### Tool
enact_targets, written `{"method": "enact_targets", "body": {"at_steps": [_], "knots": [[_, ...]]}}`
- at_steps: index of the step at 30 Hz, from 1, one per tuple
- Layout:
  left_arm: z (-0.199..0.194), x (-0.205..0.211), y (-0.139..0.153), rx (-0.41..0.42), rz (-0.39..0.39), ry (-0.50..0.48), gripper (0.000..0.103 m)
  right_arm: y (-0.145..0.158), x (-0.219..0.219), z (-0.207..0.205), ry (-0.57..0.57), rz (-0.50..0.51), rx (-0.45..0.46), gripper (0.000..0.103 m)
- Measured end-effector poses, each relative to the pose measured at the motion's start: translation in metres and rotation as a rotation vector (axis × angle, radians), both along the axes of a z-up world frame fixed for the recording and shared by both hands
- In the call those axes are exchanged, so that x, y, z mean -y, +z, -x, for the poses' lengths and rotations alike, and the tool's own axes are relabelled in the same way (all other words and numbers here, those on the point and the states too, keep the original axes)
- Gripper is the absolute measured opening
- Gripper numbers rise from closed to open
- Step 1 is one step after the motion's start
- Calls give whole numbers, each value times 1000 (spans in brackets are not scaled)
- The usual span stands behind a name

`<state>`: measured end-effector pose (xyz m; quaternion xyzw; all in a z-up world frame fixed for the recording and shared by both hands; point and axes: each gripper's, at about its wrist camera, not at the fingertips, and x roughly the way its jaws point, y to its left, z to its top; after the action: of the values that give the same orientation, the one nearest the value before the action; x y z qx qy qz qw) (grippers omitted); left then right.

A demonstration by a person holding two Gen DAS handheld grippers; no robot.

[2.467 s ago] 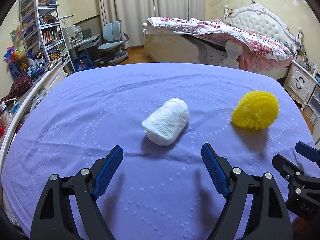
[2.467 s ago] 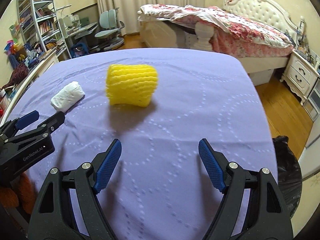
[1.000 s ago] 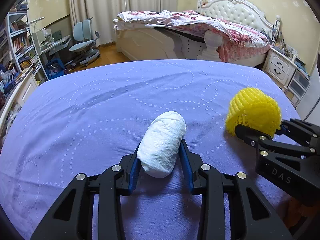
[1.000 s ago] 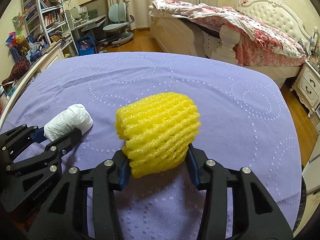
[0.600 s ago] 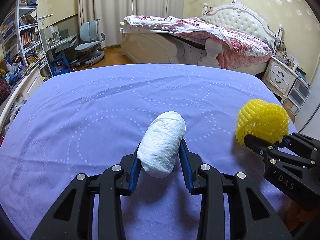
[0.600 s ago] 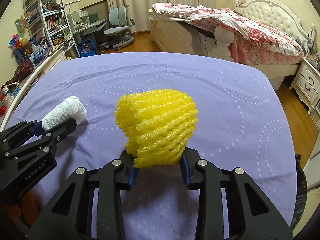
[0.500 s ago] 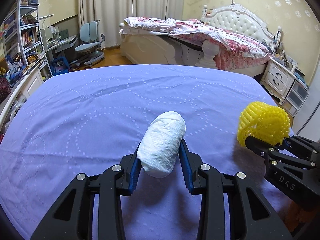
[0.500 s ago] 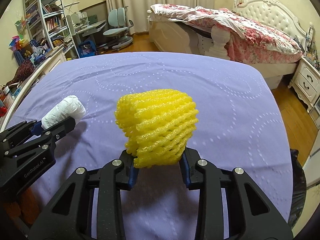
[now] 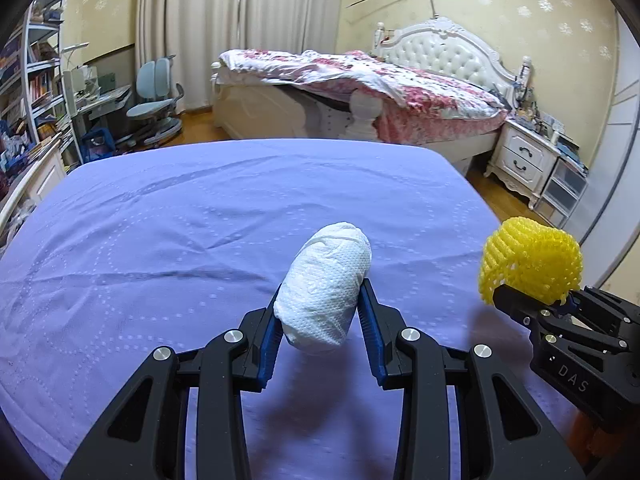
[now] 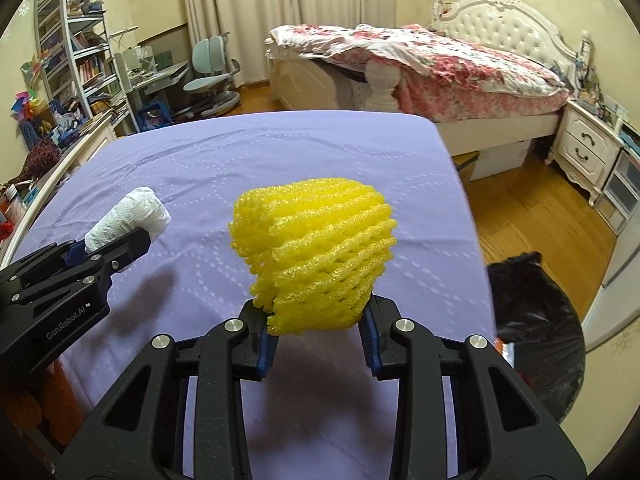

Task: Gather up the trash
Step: 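Carry the tissue roll and yellow mesh net over the black trash bin, then open both grippers to drop the tissue roll and mesh net into the bin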

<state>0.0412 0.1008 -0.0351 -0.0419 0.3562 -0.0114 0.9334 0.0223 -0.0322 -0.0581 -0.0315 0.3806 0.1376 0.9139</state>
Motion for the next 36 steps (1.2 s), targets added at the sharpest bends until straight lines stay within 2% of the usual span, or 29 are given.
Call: {"method": "enact_targets", "body": {"at_steps": [9,16,27,36], "knots": [[4,67,7,37,1,-120,37,1,74,24,-167,5,19,33],[-3,120,9,48,-2,-214,37,-3,125,25,-280,17,22,33],[-21,188,4,54,-25,-321,37,-12,187,16,-377,16,18,33],[-37,219,-8,29,-52,-352,38,-21,217,10,-412,-13,1,34]]}}
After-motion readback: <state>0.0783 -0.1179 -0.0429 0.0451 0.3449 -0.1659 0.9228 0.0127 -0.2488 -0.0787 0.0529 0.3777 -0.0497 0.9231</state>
